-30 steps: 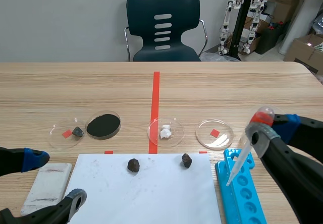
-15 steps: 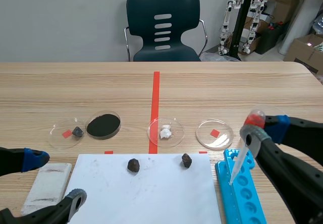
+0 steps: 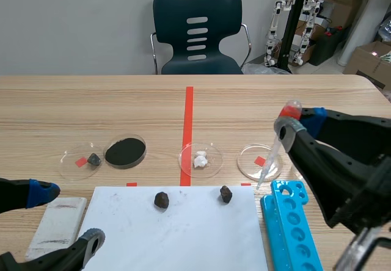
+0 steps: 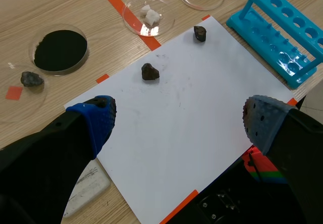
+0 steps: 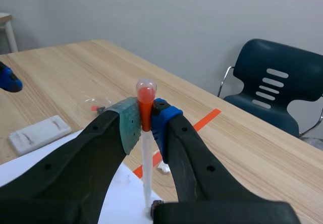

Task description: Squeeze the dropper onto the mineral

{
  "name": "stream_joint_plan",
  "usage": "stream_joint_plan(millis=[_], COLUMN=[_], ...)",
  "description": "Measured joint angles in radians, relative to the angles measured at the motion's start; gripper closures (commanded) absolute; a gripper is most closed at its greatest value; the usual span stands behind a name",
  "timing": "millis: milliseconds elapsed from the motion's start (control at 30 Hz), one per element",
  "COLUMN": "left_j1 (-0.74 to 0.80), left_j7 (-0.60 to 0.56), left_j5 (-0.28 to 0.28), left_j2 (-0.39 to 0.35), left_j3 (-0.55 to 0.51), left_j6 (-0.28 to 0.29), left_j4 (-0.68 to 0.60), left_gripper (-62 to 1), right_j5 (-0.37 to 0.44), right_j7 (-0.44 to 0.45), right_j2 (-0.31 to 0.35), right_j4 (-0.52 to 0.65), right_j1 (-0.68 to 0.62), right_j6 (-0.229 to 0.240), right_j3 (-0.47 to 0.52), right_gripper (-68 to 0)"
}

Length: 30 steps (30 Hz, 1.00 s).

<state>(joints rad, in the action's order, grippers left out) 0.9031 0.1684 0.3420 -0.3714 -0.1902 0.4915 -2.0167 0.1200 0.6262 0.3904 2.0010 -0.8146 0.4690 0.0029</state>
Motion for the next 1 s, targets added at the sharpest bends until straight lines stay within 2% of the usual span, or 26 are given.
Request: stream_joint_plan(millis=[200, 300, 467, 633, 700, 800, 1000], left_j1=[0.0, 0.0, 0.0, 0.0, 0.0, 0.0, 0.0], left_j7=[0.0, 0.0, 0.0, 0.0, 0.0, 0.0, 0.0], left_j5=[0.0, 0.0, 0.0, 0.0, 0.0, 0.0, 0.0], left_j2=[0.0, 0.0, 0.0, 0.0, 0.0, 0.0, 0.0], left_j3=[0.0, 0.0, 0.0, 0.0, 0.0, 0.0, 0.0], left_j6=[0.0, 0.0, 0.0, 0.0, 0.0, 0.0, 0.0], left_j4=[0.0, 0.0, 0.0, 0.0, 0.0, 0.0, 0.0], left_gripper=[-52.7, -52.7, -52.7, -52.7, -52.7, -52.7, -52.7], right_j5=[-0.005, -0.04, -0.11, -0.109, -0.109, -0.114, -0.133], right_j7=[-0.003, -0.004, -0.068, -0.132, -0.161, -0.183, -0.192], right_j2=[0.0, -0.007, -0.092, -0.152, -0.165, -0.187, -0.228], right_j4=[-0.098, -0.135, -0.199, -0.277, -0.313, -0.373, -0.488], right_j1=[0.166, 0.245, 0.364, 0.485, 0.534, 0.598, 0.689], right_j6=[0.0, 0.0, 0.0, -0.006, -0.02, -0.07, -0.145], right_j3=[-0.082, -0.122, -0.158, -0.203, -0.231, -0.276, -0.322], right_gripper=[-6.8, -6.8, -6.8, -6.8, -6.8, -6.8, -6.8])
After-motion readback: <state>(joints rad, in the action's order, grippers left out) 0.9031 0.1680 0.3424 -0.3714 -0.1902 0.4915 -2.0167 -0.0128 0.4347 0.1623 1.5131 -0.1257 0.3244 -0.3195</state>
